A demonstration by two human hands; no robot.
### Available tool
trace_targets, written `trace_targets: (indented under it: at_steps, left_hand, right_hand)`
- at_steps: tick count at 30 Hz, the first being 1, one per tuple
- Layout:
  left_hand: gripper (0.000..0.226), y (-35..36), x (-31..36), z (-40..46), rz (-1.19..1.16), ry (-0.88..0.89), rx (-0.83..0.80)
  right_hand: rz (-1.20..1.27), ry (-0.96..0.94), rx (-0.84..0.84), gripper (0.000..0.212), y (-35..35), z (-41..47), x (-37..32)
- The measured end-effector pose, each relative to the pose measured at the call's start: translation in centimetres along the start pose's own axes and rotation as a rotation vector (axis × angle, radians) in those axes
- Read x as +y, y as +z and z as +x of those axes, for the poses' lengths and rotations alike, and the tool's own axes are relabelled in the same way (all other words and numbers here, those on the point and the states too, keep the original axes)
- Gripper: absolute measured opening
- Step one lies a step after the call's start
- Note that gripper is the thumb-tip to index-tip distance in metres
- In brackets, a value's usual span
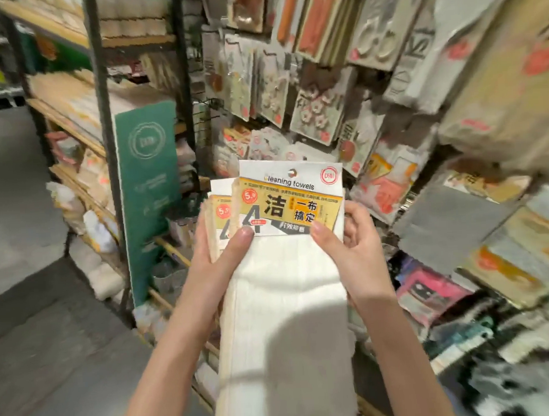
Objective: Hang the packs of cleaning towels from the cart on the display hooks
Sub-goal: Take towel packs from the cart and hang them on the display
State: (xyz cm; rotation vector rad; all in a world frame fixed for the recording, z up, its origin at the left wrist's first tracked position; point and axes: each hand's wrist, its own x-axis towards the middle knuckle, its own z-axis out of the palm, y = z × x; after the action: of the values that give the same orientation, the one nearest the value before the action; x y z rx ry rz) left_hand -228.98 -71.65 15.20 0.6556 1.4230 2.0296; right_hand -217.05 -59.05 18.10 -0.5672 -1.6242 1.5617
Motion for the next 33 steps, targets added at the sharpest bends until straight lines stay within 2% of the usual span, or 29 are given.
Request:
trace_targets:
  at_steps: [7, 10, 13, 18, 23, 27, 29, 33]
  left_hand:
    - [0.07, 7.0, -3.6, 2.1, -0.115, -0.165, -0.264]
    - [0.069, 9.3, -4.8, 2.7, -0.094, -0.207, -0.353]
    - [0.076, 11.8, -6.0, 3.1, -0.078, -0.257, -0.456]
    - [0.077, 16.2, -8.0, 1.4, -0.082, -0.293, -0.575]
    - [0.082, 20.5, -9.4, -1.8, -0.032, -0.286, -0.59]
    - [0.053, 24.4, -11.4, -6.0, 0.014, -0.285, -0.489]
    - [0.045, 26.0, -12.2, -7.8, 0.059, -0.281, -0.442]
    - [0.073, 28.5, -13.9, -10.6, 0.144, -0.312, -0.448]
  right_hand:
    - [0.011, 0.028, 0.256, 0.025, -7.4, -2.3, -1.2]
    - [-0.054, 0.085, 0.328, 0.022, -9.9, -3.2, -2.1]
    - [-0.04, 0.126, 0.411, 0.02, -12.5, -3.9, -2.9]
    - [0.0, 0.128, 0.571, 0.027, -16.6, -6.2, -3.3]
    - [0.0, 0.151, 0.599, 0.022, -21.9, -9.2, -3.1]
    - [-0.066, 0.23, 0.5, 0.022, -27.2, -11.7, -3.4]
    - [-0.116, 0.255, 0.464, 0.023, -29.7, -12.6, -3.7]
    - [-0.199, 0.296, 0.512, 0.019, -34.2, -13.8, -3.5]
